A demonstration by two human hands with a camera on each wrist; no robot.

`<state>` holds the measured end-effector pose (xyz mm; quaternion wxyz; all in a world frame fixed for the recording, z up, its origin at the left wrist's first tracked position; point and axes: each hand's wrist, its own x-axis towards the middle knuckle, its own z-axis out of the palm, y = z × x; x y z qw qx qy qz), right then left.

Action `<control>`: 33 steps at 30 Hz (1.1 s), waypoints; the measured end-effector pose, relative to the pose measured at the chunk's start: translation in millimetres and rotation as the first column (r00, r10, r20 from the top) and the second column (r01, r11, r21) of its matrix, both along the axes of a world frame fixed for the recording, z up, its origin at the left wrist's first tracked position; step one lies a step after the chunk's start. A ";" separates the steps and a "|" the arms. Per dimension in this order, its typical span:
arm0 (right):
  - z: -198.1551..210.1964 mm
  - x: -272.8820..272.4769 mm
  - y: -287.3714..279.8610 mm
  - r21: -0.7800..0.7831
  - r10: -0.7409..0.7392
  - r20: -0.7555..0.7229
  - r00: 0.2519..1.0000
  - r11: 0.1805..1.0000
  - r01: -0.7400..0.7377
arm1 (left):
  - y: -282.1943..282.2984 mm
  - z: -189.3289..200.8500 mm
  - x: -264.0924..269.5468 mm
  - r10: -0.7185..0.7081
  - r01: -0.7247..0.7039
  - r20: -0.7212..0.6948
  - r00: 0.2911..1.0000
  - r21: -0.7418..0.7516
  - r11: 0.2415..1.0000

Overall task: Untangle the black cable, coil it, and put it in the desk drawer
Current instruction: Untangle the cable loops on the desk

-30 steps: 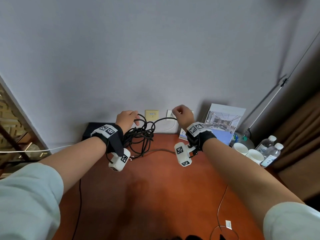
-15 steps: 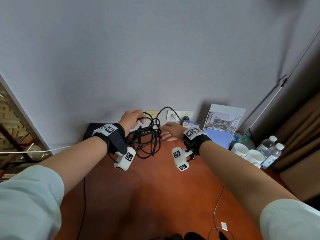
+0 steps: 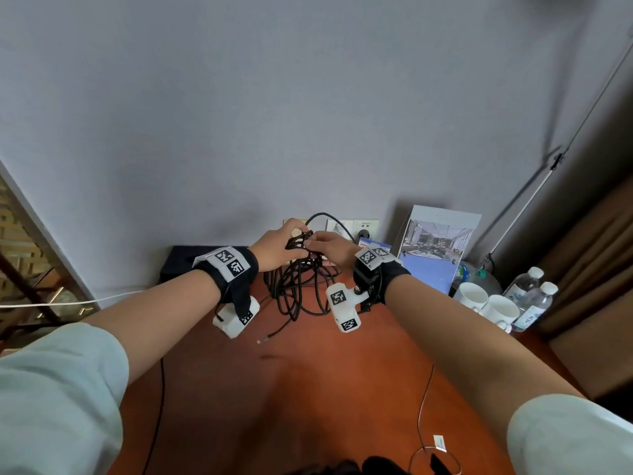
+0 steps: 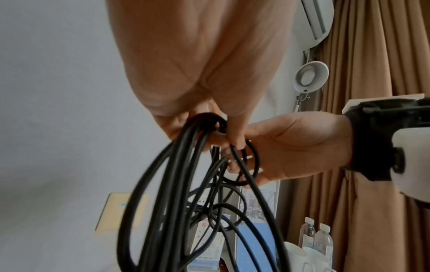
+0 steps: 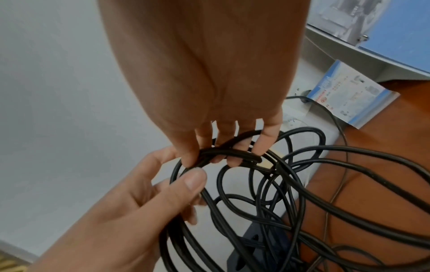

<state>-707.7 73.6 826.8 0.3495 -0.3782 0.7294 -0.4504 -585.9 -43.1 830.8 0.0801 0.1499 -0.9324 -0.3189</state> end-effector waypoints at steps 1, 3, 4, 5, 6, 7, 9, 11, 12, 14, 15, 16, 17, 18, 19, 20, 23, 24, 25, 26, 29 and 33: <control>0.3 -0.3 -0.1 -0.015 -0.002 -0.029 1.000 1.000 0.001 | 2.1 0.1 -1.3 0.008 -0.008 0.004 1.000 0.010 1.000; 1.7 -2.5 1.2 -0.054 -0.007 -0.077 0.997 0.999 0.003 | 3.2 -2.1 -5.4 0.028 -0.027 -0.008 1.000 0.087 0.996; 2.3 -4.2 2.0 -0.073 -0.011 -0.094 0.996 0.997 0.004 | 3.1 -3.4 -7.6 0.051 -0.047 -0.026 0.998 0.128 0.991; 2.8 -6.3 3.4 -0.092 -0.015 -0.108 0.994 0.996 0.005 | 3.1 -4.4 -9.7 0.084 -0.075 -0.045 0.995 0.163 0.984; 1.6 -9.4 4.5 -0.107 -0.020 -0.132 0.991 0.994 0.006 | 3.4 -5.0 -11.5 0.125 -0.110 -0.066 0.990 0.202 0.973; 0.5 -12.0 6.1 -0.120 -0.026 -0.157 0.987 0.993 0.007 | 3.0 -5.8 -12.8 0.167 -0.142 -0.087 0.982 0.248 0.958; -1.3 -16.2 10.7 -0.135 -0.035 -0.194 0.980 0.991 0.008 | 2.5 -6.1 -14.2 0.238 -0.186 -0.129 0.963 0.323 0.928; -1.6 -17.6 15.3 -0.149 -0.027 -0.211 0.977 0.989 -0.005 | -0.4 -6.8 -14.7 0.315 -0.253 -0.140 0.939 0.342 0.905; -1.0 -17.3 17.0 -0.160 -0.021 -0.215 0.976 0.987 -0.014 | -0.8 -6.8 -14.7 0.358 -0.299 -0.130 0.924 0.335 0.894; 1.7 -16.8 18.1 -0.183 -0.010 -0.214 0.977 0.983 -0.030 | 0.2 -4.4 -14.2 0.402 -0.359 -0.101 0.910 0.292 0.886; 2.9 -16.4 18.3 -0.194 -0.009 -0.204 0.979 0.981 -0.031 | 2.3 -1.6 -13.6 0.396 -0.358 -0.089 0.914 0.283 0.890; 3.0 -16.1 18.5 -0.203 -0.010 -0.183 0.983 0.979 -0.028 | 4.2 0.5 -13.5 0.384 -0.347 -0.078 0.920 0.291 0.891; 3.0 -16.0 18.7 -0.210 -0.013 -0.142 0.990 0.977 -0.018 | 4.5 1.6 -13.8 0.375 -0.338 -0.068 0.924 0.312 0.888; 2.7 -17.0 19.0 -0.220 -0.028 -0.079 0.996 0.975 0.009 | 4.1 2.4 -13.4 0.372 -0.330 -0.069 0.926 0.335 0.882; 2.0 -19.2 19.9 -0.230 -0.057 0.006 0.998 0.972 0.057 | 3.7 3.6 -11.6 0.380 -0.327 -0.080 0.922 0.365 0.871; 1.4 -23.0 21.4 -0.242 -0.095 0.105 0.990 0.963 0.118 | 2.5 4.1 -10.2 0.401 -0.331 -0.097 0.911 0.408 0.851; 3.7 -39.7 28.9 -0.328 -0.123 0.495 0.860 0.890 0.316 | -2.0 7.3 -3.1 0.486 -0.352 -0.123 0.865 0.540 0.764; 5.3 -44.0 31.8 -0.331 -0.111 0.611 0.784 0.864 0.380 | -3.9 6.8 -1.5 0.509 -0.365 -0.122 0.852 0.559 0.745; 5.9 -47.1 33.8 -0.301 -0.125 0.679 0.724 0.851 0.430 | -4.6 6.9 -0.5 0.521 -0.374 -0.122 0.845 0.563 0.737; 6.6 -48.4 35.3 -0.258 -0.164 0.690 0.704 0.854 0.452 | -5.3 6.3 -0.3 0.529 -0.379 -0.129 0.838 0.560 0.737; 13.4 -44.9 33.8 -0.151 -0.291 0.430 0.855 0.910 0.386 | -10.5 -2.7 -4.4 0.512 -0.396 -0.138 0.848 0.478 0.784; 31.3 -29.7 19.4 0.069 -0.079 -0.151 0.985 0.994 0.090 | -8.5 -7.4 -8.8 0.474 -0.406 -0.130 0.871 0.352 0.843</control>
